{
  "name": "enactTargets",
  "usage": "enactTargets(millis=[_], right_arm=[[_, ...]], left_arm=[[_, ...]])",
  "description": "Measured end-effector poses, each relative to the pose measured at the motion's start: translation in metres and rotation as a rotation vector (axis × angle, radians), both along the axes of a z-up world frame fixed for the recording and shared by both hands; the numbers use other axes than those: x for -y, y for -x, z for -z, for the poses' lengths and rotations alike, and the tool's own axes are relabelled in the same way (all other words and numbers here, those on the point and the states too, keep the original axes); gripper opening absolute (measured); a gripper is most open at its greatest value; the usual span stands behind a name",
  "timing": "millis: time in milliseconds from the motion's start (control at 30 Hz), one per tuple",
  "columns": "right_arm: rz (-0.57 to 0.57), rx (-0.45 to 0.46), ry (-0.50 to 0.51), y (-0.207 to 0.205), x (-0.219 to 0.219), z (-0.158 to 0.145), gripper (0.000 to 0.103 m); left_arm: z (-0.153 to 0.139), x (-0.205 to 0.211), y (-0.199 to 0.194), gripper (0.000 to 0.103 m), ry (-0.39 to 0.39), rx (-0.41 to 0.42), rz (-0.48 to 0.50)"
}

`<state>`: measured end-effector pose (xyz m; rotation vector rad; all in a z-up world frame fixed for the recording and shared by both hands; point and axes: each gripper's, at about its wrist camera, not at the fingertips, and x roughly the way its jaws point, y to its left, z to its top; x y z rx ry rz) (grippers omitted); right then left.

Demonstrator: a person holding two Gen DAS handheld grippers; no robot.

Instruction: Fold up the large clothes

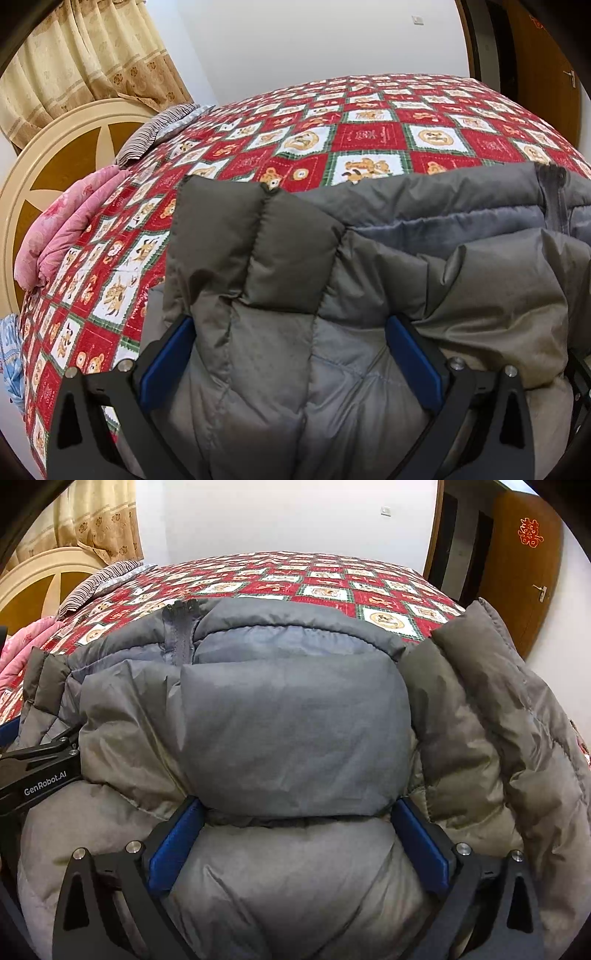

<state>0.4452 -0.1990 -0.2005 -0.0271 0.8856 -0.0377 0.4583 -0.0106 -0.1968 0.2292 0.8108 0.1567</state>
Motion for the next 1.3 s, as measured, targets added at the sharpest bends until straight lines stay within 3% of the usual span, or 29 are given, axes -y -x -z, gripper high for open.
enactTargets(millis=[133,200,300,367,533,633,867,1133,1200,1300], right_arm=[[0.002,-0.004,0.009,0.0,-0.002,0.0,0.101],[0.003,-0.008,0.013,0.0,-0.002,-0.002,0.101],[0.002,0.003,0.011,0.017,-0.001,-0.016,0.101],[0.009,0.045,-0.022,0.04,0.002,-0.03,0.101],[-0.027,0.093,-0.044,0.075,-0.008,-0.041,0.101],[-0.044,0.087,0.003,0.081,-0.019,-0.026,0.101],[-0.049,0.091,0.079,0.08,-0.027,-0.004,0.101],[-0.05,0.104,0.001,0.101,-0.021,-0.024,0.102],[-0.063,0.129,-0.001,0.113,-0.029,-0.028,0.101],[-0.071,0.129,0.032,0.123,-0.043,-0.018,0.101]], left_arm=[[-0.01,-0.001,0.005,0.103,-0.018,-0.014,-0.004],[-0.022,-0.004,0.02,0.103,0.024,-0.011,-0.001],[-0.046,-0.015,0.058,0.103,0.095,0.039,0.049],[-0.053,-0.015,0.081,0.103,0.095,0.089,0.092],[-0.022,-0.002,0.075,0.103,-0.008,0.053,0.103],[-0.01,-0.015,0.066,0.103,0.058,0.052,0.071],[-0.012,-0.021,0.072,0.103,0.055,0.047,0.078],[-0.045,-0.124,0.127,0.103,0.082,0.185,-0.069],[-0.041,-0.142,0.13,0.103,0.1,0.165,-0.095],[-0.019,-0.16,0.123,0.103,0.161,0.055,-0.1]])
